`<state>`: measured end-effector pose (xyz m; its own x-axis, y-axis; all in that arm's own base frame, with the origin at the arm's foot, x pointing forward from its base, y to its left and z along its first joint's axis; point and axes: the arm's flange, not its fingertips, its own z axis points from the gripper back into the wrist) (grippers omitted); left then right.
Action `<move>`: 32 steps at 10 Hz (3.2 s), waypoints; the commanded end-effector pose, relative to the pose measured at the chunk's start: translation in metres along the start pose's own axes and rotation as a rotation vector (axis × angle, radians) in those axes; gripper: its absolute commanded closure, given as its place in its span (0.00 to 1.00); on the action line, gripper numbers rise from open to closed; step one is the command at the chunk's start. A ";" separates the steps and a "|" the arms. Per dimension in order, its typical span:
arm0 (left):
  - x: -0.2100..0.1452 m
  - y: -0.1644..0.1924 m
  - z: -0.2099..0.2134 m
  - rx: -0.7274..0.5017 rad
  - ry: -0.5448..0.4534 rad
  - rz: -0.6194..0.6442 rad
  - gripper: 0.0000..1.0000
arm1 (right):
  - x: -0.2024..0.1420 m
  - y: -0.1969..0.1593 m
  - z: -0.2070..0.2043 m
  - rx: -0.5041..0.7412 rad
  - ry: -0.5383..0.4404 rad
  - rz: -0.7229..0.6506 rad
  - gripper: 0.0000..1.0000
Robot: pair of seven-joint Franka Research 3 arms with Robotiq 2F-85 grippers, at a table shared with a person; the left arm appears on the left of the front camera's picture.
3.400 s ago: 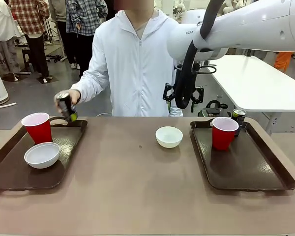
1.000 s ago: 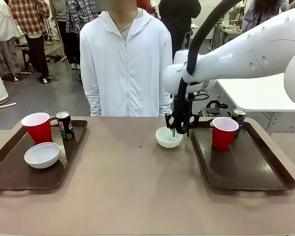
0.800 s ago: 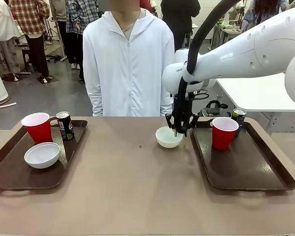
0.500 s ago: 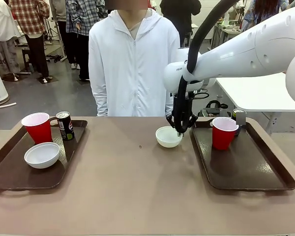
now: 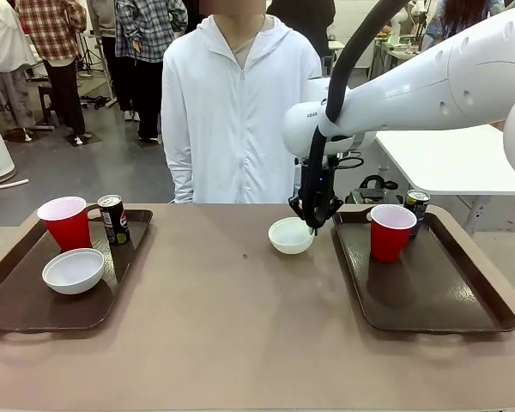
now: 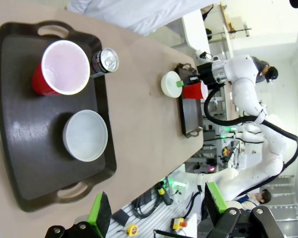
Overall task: Prepare tableware on both trays.
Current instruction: Pick up a Picnic Bowl from the table and place it on a Handle tray.
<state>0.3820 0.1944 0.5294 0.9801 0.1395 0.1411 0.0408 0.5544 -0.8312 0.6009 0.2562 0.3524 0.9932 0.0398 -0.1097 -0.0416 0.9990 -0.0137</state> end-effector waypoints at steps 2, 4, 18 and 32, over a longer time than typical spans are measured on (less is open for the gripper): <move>-0.001 -0.002 0.001 -0.013 -0.003 -0.003 0.00 | -0.037 -0.004 0.024 0.051 0.030 0.092 1.00; -0.001 -0.002 0.001 -0.013 -0.003 -0.003 0.00 | -0.088 -0.012 0.057 0.077 0.006 0.145 1.00; -0.001 -0.002 0.001 -0.013 -0.003 -0.003 0.00 | -0.204 -0.193 0.069 0.192 -0.058 -0.064 1.00; -0.001 -0.002 0.001 -0.013 -0.003 -0.003 0.00 | -0.155 -0.236 -0.003 0.065 -0.004 -0.002 0.96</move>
<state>0.3820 0.1945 0.5293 0.9802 0.1397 0.1406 0.0402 0.5545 -0.8312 0.4465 0.0170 0.3668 0.9945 0.0107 -0.1037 -0.0075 0.9995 0.0315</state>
